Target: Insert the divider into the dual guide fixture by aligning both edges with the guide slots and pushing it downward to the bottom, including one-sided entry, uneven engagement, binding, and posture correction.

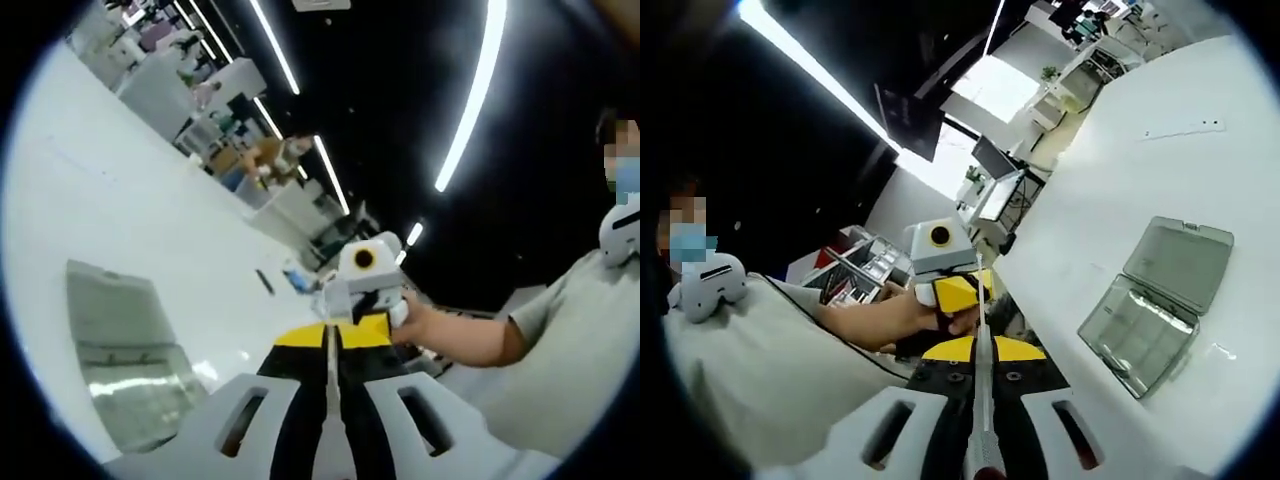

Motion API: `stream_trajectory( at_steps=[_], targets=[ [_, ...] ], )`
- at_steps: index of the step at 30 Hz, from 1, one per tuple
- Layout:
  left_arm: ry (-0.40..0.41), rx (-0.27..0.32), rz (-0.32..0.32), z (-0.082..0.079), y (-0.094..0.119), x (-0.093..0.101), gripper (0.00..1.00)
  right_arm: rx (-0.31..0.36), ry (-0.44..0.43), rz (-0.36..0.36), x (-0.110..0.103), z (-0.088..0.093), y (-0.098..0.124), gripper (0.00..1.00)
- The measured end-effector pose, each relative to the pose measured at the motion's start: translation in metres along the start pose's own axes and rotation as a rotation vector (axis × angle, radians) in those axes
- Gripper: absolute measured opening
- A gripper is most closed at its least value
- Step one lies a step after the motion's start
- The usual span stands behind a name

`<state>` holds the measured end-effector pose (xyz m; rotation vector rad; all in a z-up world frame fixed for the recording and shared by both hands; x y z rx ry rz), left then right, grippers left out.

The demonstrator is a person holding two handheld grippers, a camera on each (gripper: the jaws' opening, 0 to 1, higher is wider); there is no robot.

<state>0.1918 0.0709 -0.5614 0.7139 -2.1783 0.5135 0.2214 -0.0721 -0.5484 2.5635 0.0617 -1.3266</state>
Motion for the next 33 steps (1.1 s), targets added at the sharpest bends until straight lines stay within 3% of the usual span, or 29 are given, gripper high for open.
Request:
stream_trajectory(
  at_steps=[8,15,25,33],
  targets=[
    [-0.026,0.032,-0.057,-0.001,0.008,-0.005,0.01,-0.035,0.022,0.085,0.0,-0.003,-0.01,0.0],
    [-0.058,0.056,-0.068,-0.003,0.015,-0.004,0.01,-0.052,0.03,0.106,-0.003,-0.006,-0.016,0.0],
    [-0.142,0.076,-0.132,-0.008,0.026,-0.01,0.04,-0.069,0.049,0.152,-0.001,-0.005,-0.015,0.0],
    [-0.235,0.013,-0.169,0.002,0.027,-0.011,0.08,-0.072,0.038,0.2,0.004,-0.007,-0.012,0.0]
  ],
)
Point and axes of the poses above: the point that each gripper's makers call its tool centre point, and the gripper's own axes: y roughly backward along the fingers, x roughly to its right, z roughly out of its underside, the point moved 7 cm from there along y, roughly backward along the fingers, and after that the axes turned 8 degrees about x, right-handed, at the moved point
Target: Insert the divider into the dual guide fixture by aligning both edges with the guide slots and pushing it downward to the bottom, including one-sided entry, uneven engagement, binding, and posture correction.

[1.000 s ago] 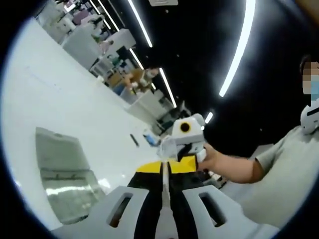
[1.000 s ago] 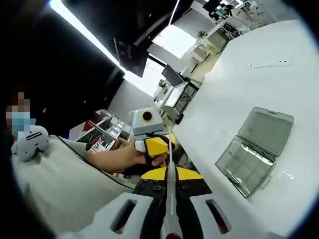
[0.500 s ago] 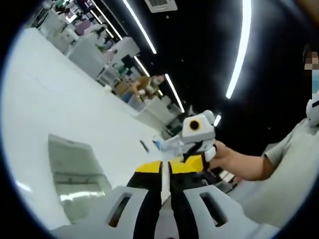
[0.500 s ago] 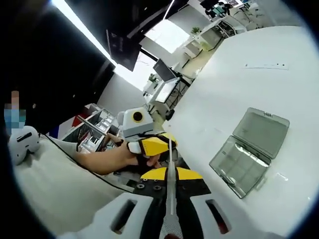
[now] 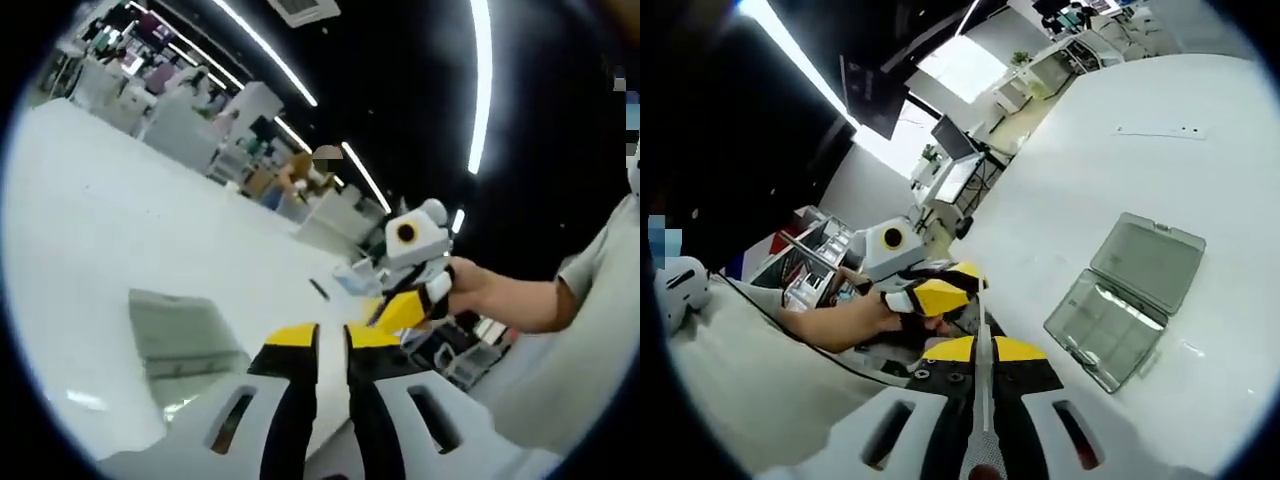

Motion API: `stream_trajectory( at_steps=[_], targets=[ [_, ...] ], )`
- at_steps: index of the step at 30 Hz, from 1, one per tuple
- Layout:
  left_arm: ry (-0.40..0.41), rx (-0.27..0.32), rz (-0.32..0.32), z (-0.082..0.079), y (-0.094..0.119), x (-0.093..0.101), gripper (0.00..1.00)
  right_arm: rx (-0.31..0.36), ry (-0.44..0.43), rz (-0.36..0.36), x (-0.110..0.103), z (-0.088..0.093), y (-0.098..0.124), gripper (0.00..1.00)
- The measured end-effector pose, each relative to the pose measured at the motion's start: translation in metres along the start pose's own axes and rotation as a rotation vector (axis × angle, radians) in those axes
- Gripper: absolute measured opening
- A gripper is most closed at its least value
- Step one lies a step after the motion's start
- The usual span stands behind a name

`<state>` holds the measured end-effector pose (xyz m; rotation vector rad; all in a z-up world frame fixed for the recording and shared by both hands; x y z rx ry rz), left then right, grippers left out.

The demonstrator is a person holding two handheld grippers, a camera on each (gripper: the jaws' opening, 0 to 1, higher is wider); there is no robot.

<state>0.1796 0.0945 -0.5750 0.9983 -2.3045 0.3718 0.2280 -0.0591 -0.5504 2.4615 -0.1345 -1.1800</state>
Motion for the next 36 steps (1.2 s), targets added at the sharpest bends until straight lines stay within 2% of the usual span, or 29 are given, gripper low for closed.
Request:
stream_trajectory(
  at_steps=[3,9,14,21,25,34,36],
  targets=[
    [-0.033,-0.005,-0.017,0.001,0.002,0.0,0.1,-0.008,-0.008,0.038,0.005,-0.001,0.001,0.0],
    [-0.116,-0.052,-0.059,0.008,0.008,-0.005,0.13,-0.012,-0.027,0.101,0.012,-0.005,0.004,0.0],
    [-0.172,-0.084,-0.088,0.013,0.011,-0.006,0.14,-0.011,-0.027,0.13,0.016,-0.007,0.004,0.0],
    [-0.314,-0.143,-0.139,0.018,0.015,-0.006,0.16,-0.028,-0.029,0.206,0.022,-0.008,0.003,0.0],
    [-0.362,-0.162,-0.156,0.02,0.016,-0.006,0.19,-0.038,-0.025,0.228,0.024,-0.009,0.002,0.0],
    [-0.39,-0.179,-0.194,0.022,0.021,-0.009,0.21,-0.044,-0.017,0.272,0.027,-0.011,0.001,0.0],
    [-0.393,-0.18,-0.205,0.023,0.023,-0.01,0.22,-0.024,-0.018,0.286,0.028,-0.013,0.0,0.0]
  ],
)
Point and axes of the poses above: the point that each gripper's makers call its tool centre point, and the gripper's own axes: y roughly backward along the fingers, x roughly to its right, z roughly out of its underside, the point moved 7 cm from there along y, roughly backward along the fingers, and after that the axes turned 8 degrees about x, right-handed, at the moved point
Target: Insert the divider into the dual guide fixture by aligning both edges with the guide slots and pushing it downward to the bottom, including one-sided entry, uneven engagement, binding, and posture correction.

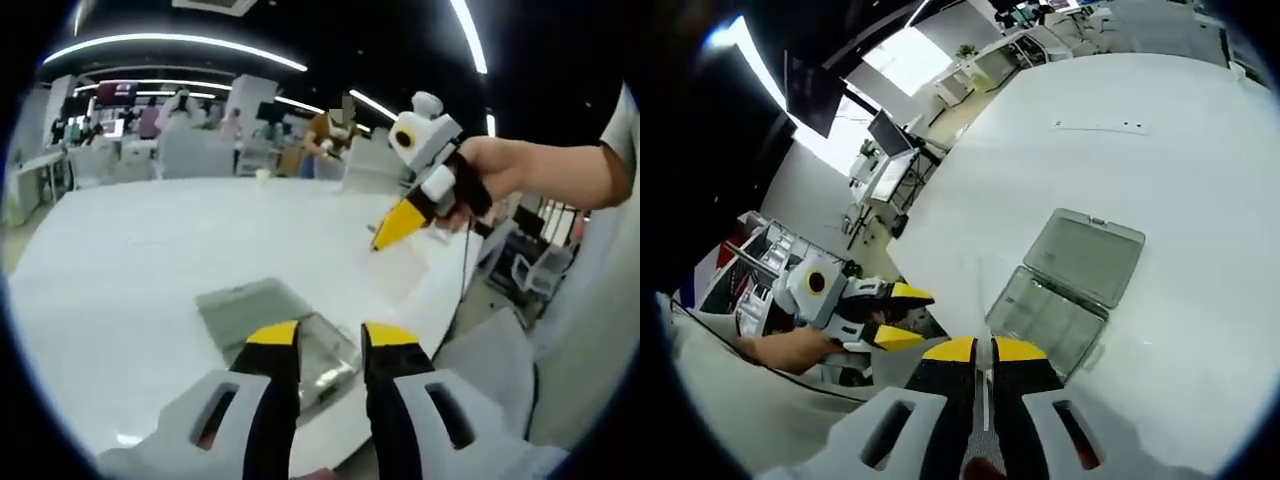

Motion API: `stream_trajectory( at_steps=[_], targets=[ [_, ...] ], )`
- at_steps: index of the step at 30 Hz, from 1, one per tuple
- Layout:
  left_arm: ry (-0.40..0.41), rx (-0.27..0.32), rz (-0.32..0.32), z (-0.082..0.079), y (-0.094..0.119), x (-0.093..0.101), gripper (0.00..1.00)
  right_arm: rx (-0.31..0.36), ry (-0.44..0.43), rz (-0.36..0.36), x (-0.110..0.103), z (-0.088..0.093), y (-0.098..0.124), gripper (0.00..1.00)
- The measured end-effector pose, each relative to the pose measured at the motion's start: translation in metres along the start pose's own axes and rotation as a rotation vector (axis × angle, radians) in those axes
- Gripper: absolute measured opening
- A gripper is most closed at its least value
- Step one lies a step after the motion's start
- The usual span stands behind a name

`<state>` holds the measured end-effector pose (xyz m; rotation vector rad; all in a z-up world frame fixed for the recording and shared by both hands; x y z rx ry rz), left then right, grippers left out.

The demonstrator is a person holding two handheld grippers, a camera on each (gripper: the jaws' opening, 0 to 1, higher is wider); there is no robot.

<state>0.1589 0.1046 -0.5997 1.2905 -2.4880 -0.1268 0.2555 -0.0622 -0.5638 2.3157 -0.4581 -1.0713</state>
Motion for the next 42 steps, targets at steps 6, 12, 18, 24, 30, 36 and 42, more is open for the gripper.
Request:
stream_trajectory(
  at_steps=[6,12,18,24,30,36,42],
  targets=[
    [-0.01,-0.014,-0.03,0.003,0.003,-0.001,0.22,-0.001,-0.014,0.026,0.001,-0.001,-0.002,0.0],
    [-0.016,-0.015,-0.036,0.004,0.005,-0.002,0.21,-0.038,-0.004,0.104,0.009,0.001,-0.006,0.0],
    [-0.011,-0.017,-0.036,0.007,0.006,-0.003,0.21,-0.028,0.002,0.153,0.012,0.0,-0.009,0.0],
    [-0.007,-0.013,-0.035,0.007,0.007,-0.005,0.2,-0.053,-0.054,0.183,0.015,0.001,-0.015,0.0],
    [0.001,-0.009,-0.035,0.007,0.008,-0.006,0.2,-0.068,-0.035,0.246,0.02,0.0,-0.017,0.0],
    [0.005,-0.01,-0.034,0.008,0.009,-0.007,0.2,-0.09,-0.02,0.279,0.023,0.0,-0.019,0.0],
    [0.006,-0.011,-0.03,0.008,0.01,-0.007,0.19,-0.117,0.025,0.311,0.025,0.002,-0.023,0.0]
  ],
)
Point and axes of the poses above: the point that each gripper's makers call its tool centre point, and the gripper's own axes: y roughly backward along the fingers, x roughly to its right, z roughly out of its underside, the point moved 7 cm from there along y, roughly backward along the fingers, and after that the axes turned 8 degrees about x, right-handed, at the moved point
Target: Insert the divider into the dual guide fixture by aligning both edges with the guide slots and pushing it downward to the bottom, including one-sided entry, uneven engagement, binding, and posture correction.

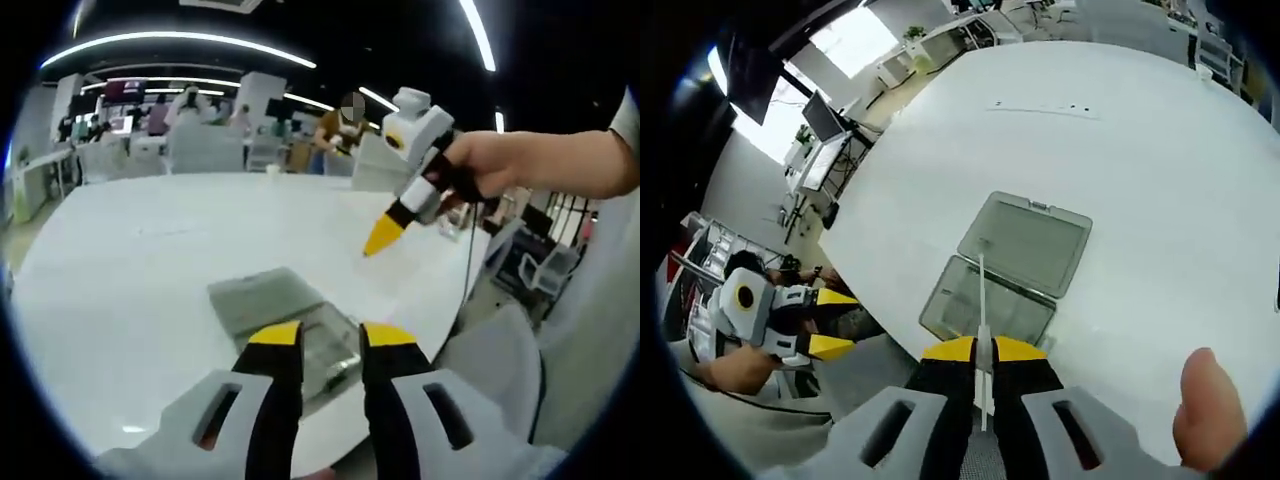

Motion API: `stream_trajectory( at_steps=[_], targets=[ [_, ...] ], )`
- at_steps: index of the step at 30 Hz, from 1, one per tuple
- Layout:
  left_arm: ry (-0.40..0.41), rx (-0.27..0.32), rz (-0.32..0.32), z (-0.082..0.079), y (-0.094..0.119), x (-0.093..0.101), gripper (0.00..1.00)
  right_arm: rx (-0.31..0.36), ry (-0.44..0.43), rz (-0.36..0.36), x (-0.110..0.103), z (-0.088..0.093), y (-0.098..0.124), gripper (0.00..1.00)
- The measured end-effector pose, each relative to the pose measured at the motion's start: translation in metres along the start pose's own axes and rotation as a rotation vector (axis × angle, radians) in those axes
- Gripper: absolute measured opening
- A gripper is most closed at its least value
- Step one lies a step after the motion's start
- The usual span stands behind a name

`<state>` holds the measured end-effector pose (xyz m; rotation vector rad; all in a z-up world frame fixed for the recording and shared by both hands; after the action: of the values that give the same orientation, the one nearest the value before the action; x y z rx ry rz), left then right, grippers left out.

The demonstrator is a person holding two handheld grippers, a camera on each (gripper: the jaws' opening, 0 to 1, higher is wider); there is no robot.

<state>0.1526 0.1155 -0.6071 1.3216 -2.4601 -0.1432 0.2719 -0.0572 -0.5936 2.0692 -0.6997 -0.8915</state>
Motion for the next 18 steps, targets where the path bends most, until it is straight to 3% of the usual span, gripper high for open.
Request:
stream_trajectory(
  at_steps=[5,9,14,18],
  targets=[
    [0.001,-0.001,0.001,0.0001,0.0006,-0.0005,0.19,-0.017,-0.003,0.004,0.002,0.0002,-0.0019,0.0],
    [0.003,0.0,0.002,0.0001,0.001,-0.0014,0.19,0.001,0.041,0.005,0.0039,-0.0023,-0.0038,0.0],
    [0.007,-0.001,0.002,0.0006,0.0015,-0.0024,0.19,-0.023,-0.004,0.011,0.0038,0.0013,-0.0059,0.0],
    [0.009,-0.002,0.001,0.0008,0.0014,-0.0022,0.19,-0.024,0.01,0.01,0.0048,0.0019,-0.0074,0.0]
  ],
)
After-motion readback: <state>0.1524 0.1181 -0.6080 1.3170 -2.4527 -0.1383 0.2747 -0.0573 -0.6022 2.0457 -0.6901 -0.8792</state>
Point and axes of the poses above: the point that each gripper's makers call its tool centre point, and the gripper's own axes: y roughly backward along the fingers, x roughly to its right, z roughly out of its underside, the point moved 7 cm from there along y, roughly backward along the fingers, and after that the axes turned 8 degrees about x, right-handed, at the moved point
